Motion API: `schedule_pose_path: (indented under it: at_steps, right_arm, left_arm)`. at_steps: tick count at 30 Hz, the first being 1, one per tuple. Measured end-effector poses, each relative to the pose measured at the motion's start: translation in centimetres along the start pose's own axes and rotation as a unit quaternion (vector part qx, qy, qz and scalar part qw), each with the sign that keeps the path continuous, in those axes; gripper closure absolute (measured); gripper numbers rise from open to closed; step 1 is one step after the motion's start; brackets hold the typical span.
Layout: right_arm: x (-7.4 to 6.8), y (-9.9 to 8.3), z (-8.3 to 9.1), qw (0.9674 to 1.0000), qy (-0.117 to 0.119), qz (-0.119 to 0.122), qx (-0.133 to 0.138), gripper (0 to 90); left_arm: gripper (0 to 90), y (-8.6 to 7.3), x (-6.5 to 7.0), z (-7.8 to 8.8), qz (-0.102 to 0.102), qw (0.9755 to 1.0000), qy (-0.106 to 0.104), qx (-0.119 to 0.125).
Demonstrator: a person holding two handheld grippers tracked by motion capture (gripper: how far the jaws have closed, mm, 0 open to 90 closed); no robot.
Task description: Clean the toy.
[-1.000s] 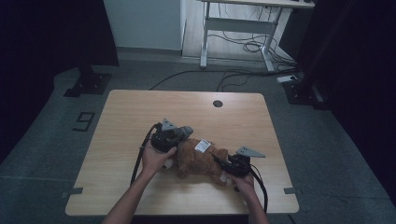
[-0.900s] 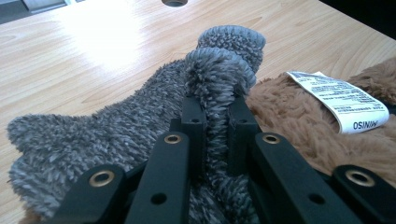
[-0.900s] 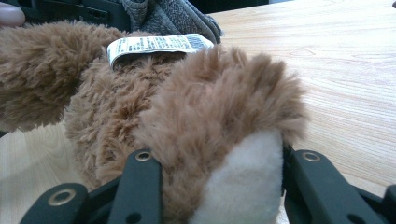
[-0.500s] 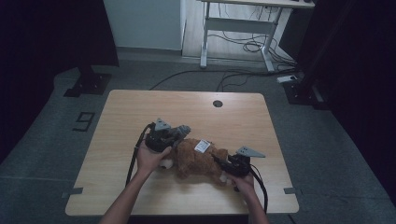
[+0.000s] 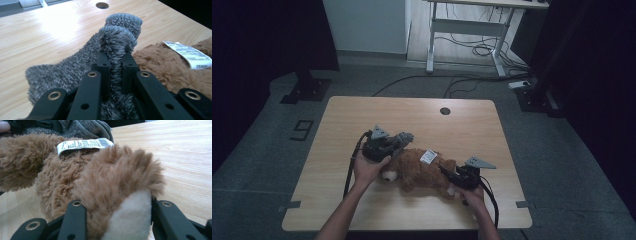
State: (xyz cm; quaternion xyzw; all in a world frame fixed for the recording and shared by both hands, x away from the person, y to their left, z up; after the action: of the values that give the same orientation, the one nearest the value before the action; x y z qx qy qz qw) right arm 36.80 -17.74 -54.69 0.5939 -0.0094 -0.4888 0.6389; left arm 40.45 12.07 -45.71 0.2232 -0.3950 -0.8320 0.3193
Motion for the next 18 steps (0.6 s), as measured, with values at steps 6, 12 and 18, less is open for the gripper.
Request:
schedule_pose_path:
  at_steps: [6, 12, 18]
  right_arm:
    - [0.0, 0.0, 0.0, 1.0000, 0.000, 0.000, 0.001, 61.5]
    - [0.0, 0.0, 0.0, 1.0000, -0.001, -0.002, 0.000, 61.4]
    - [0.0, 0.0, 0.0, 1.0000, -0.003, -0.001, 0.002, 61.4]
  left_arm:
    - [80.7, -0.8, -1.6, 1.1, 0.014, 0.9997, 0.020, 0.001]
    - [81.2, -2.1, -3.0, 1.8, 0.023, 0.9989, 0.041, -0.006]
    - [81.9, -3.5, -3.8, 2.1, 0.032, 0.9978, 0.055, -0.019]
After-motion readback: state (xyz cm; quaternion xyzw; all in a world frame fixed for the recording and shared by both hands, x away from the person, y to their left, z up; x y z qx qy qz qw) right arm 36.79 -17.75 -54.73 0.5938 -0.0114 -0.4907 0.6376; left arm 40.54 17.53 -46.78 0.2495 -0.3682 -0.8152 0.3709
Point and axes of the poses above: each handheld gripper's, and its own axes: z roughly backward along the jaws, y roughly out of its top, x roughly to its right, the point moved 3 cm from there along -z, roughly forward along the jaws, and after that the axes turned 14 degrees about -z, right-handed, at the moved point
